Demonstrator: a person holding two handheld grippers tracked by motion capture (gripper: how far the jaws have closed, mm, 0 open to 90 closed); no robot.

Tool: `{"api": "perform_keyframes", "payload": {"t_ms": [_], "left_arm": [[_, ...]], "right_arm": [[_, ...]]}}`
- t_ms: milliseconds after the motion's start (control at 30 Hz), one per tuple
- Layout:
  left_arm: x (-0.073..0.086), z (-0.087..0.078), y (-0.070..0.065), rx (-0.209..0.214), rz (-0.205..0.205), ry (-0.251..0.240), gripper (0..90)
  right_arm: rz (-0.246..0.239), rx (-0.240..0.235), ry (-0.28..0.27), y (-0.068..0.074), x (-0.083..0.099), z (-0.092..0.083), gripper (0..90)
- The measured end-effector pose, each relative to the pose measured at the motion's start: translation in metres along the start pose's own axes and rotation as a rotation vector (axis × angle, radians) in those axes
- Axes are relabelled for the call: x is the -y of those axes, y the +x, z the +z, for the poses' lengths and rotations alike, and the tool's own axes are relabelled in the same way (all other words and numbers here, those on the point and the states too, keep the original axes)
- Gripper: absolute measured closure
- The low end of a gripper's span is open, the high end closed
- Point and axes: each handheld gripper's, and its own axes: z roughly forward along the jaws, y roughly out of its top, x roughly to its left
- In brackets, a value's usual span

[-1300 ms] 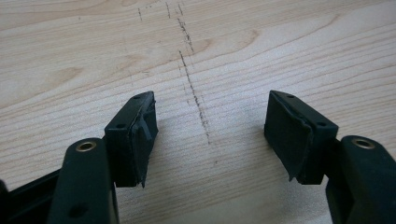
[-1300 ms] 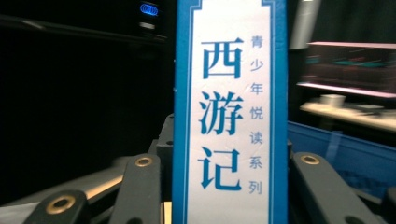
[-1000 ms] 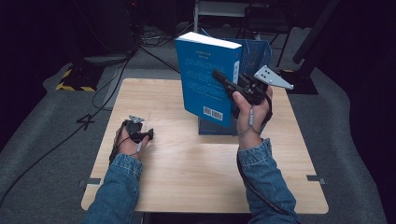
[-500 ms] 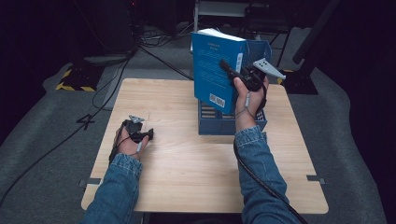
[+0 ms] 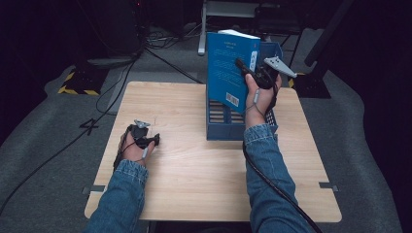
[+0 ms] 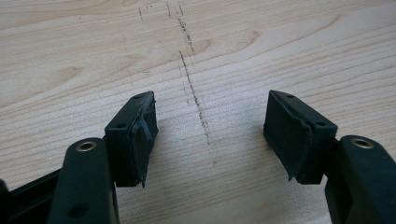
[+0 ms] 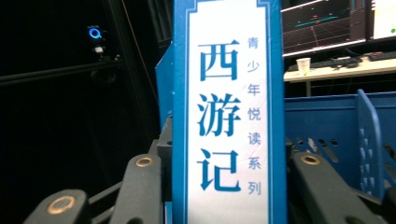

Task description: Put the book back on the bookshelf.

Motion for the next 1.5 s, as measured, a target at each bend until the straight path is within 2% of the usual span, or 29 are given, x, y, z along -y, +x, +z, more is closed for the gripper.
{"api": "perform_keyframes", "payload": {"t_ms": [133, 500, 600, 700, 767, 933, 1067, 1133, 1167, 1200, 1233, 1300, 1333, 1367, 1433, 1500], "left_arm": [[0.0, 0.0, 0.0, 0.001, 0.0, -0.001, 35.0], [0.0, 0.0, 0.0, -0.001, -0.002, -0.002, 34.9], [0.0, 0.0, -0.001, -0.002, -0.002, -0.002, 35.0], [0.0, 0.0, -0.001, -0.002, -0.002, -0.002, 35.0], [0.0, 0.0, 0.0, -0.001, -0.002, -0.002, 35.1], [0.0, 0.0, 0.0, 0.0, 0.0, 0.0, 35.0], [0.0, 0.0, 0.0, 0.001, -0.002, -0.002, 35.0], [0.0, 0.0, 0.0, 0.001, -0.001, -0.001, 35.0], [0.0, 0.0, 0.0, 0.001, -0.001, -0.001, 35.0], [0.0, 0.0, 0.0, 0.001, -0.001, -0.002, 35.0], [0.0, 0.0, -0.001, 0.0, -0.001, -0.002, 35.1], [0.0, 0.0, -0.001, -0.001, 0.002, -0.001, 35.3], [0.0, 0.0, -0.001, -0.001, 0.002, -0.001, 35.4], [0.0, 0.0, -0.001, -0.001, 0.002, -0.001, 35.4], [0.0, 0.0, -0.001, 0.002, 0.002, -0.001, 35.3], [0.0, 0.0, -0.001, 0.002, 0.001, -0.001, 35.3]], "right_arm": [[0.031, 0.003, -0.007, -0.008, 0.0, -0.004, 61.6], [0.038, -0.006, -0.006, -0.015, -0.005, -0.015, 61.6], [0.009, 0.008, 0.001, -0.005, -0.006, -0.008, 61.6], [0.002, 0.012, -0.001, 0.002, -0.004, -0.001, 61.6], [-0.021, 0.035, 0.007, 0.012, -0.002, 0.009, 61.6], [-0.031, 0.078, 0.024, 0.024, 0.012, 0.033, 61.5], [-0.078, 0.088, 0.016, 0.034, 0.022, 0.042, 61.2], [-0.084, 0.095, 0.017, 0.036, 0.025, 0.043, 61.0], [-0.095, 0.122, 0.033, 0.039, 0.03, 0.044, 60.7], [-0.095, 0.122, 0.033, 0.039, 0.03, 0.044, 60.7], [-0.103, 0.154, 0.069, 0.043, 0.038, 0.046, 60.1], [-0.106, 0.179, 0.116, 0.046, 0.05, 0.052, 59.6], [-0.106, 0.179, 0.116, 0.046, 0.05, 0.052, 59.6], [-0.1, 0.186, 0.162, 0.046, 0.064, 0.058, 59.7], [-0.096, 0.184, 0.181, 0.046, 0.07, 0.061, 59.7], [-0.134, 0.199, 0.221, 0.051, 0.085, 0.068, 59.6]]}}
